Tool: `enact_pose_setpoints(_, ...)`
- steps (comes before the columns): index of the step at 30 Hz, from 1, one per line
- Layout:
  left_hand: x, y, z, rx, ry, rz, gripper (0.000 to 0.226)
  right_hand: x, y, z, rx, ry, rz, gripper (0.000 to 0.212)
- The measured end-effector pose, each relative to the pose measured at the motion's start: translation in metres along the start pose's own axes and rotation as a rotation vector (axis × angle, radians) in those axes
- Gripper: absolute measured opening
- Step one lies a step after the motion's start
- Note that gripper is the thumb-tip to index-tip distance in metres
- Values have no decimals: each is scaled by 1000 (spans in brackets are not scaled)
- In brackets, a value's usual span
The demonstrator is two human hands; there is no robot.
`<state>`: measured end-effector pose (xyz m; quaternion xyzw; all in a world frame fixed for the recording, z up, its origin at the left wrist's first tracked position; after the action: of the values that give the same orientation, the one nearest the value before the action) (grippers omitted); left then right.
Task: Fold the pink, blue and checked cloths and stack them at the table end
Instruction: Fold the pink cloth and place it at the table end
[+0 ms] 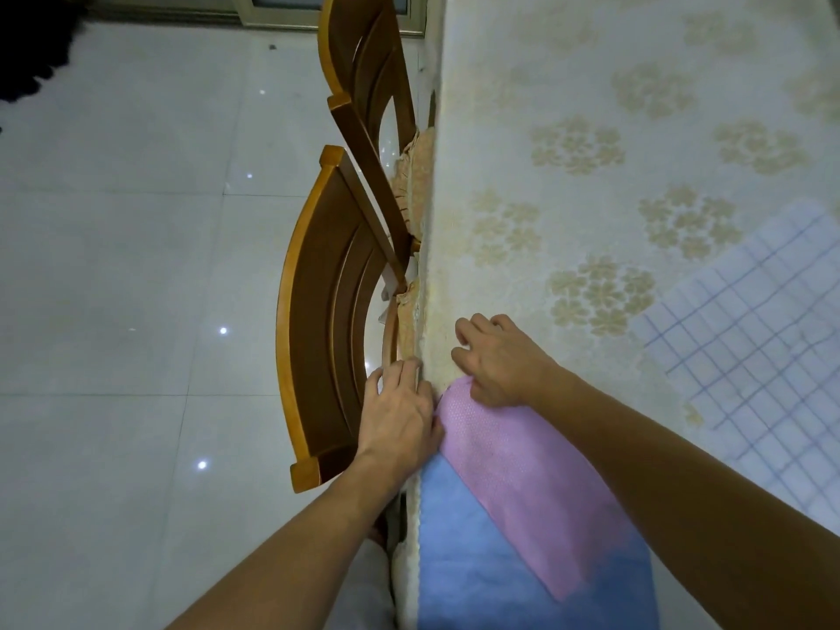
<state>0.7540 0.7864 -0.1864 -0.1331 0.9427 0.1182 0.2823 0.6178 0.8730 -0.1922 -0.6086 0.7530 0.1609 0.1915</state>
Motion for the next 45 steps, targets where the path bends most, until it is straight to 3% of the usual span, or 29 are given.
enact_pose_setpoints(11, -12, 8, -8, 60, 79, 90, 36, -26, 0, -5, -4, 90, -29, 6)
enact_pose_setpoints(15, -17, 16, -18, 71, 111, 97, 28, -43, 1, -12, -74, 94, 14, 13)
enact_pose_setpoints(23, -21, 42, -64, 226, 274, 179, 11, -104, 19, -42, -116, 263, 178, 12)
enact_pose_setpoints(36, -90, 133, -227, 438, 848, 404, 13, -244, 49, -146, -243, 716, 637, 5)
enact_pose_setpoints(41, -120, 139, -200, 455, 900, 448, 13, -272, 12, -122, -216, 744, 649, 6)
enact_pose_setpoints(45, -132, 128, -132, 473, 783, 468, 8, -276, -38, -63, -131, 724, 624, 2)
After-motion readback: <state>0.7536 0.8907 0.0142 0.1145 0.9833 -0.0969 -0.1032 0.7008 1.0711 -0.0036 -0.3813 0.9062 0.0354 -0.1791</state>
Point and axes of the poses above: each hand's wrist, its own x-axis towards the middle knuckle, its own z-axis out of the palm, y = z × x, the point moved 4 cm from there along x, towards the middle knuckle, and after that the axes turned 13 degrees about -y, right-handed, at the moved point
